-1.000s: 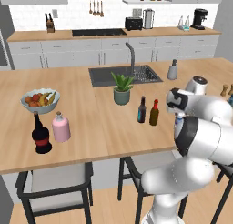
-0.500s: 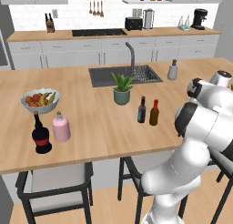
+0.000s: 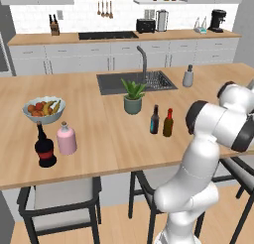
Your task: Move the plastic bottles in the middle to the plastics group, and the glass bottles in the middle to the glass group.
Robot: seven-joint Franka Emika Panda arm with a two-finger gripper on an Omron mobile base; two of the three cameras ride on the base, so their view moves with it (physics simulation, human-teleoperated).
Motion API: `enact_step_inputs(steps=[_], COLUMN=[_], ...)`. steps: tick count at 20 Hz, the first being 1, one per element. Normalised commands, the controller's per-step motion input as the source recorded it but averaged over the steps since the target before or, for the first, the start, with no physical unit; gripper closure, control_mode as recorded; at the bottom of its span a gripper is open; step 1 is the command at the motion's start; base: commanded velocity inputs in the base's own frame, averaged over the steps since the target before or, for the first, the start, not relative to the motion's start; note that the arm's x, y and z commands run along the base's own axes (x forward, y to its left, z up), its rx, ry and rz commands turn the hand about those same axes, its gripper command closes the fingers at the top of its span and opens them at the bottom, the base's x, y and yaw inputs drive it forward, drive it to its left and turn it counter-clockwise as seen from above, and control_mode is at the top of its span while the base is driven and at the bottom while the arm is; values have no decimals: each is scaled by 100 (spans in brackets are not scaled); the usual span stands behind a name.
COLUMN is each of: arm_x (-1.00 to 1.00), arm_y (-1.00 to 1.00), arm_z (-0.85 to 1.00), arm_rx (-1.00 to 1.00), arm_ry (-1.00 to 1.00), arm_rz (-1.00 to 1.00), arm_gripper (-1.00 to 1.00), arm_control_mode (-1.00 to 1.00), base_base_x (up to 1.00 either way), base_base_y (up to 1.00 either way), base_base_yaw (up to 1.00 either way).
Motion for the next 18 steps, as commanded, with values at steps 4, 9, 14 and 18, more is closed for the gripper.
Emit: enact_step_inputs(steps=[4,9,14,18], arm_x=[-4,1,6,6], arm_y=[-53,-39,-24,-9], arm_z=[0,0,10,0], arm_rx=[0,-1,0,0], arm_ry=[-9,-8,0,0], arm_rz=[0,0,0,0], arm_gripper=[100,100,100,100], arm_control_mode=[-100,-100,-100,-100], base_base_x=[0,0,0,0], base_base_y=[0,0,0,0], base_base_yaw=[0,0,0,0])
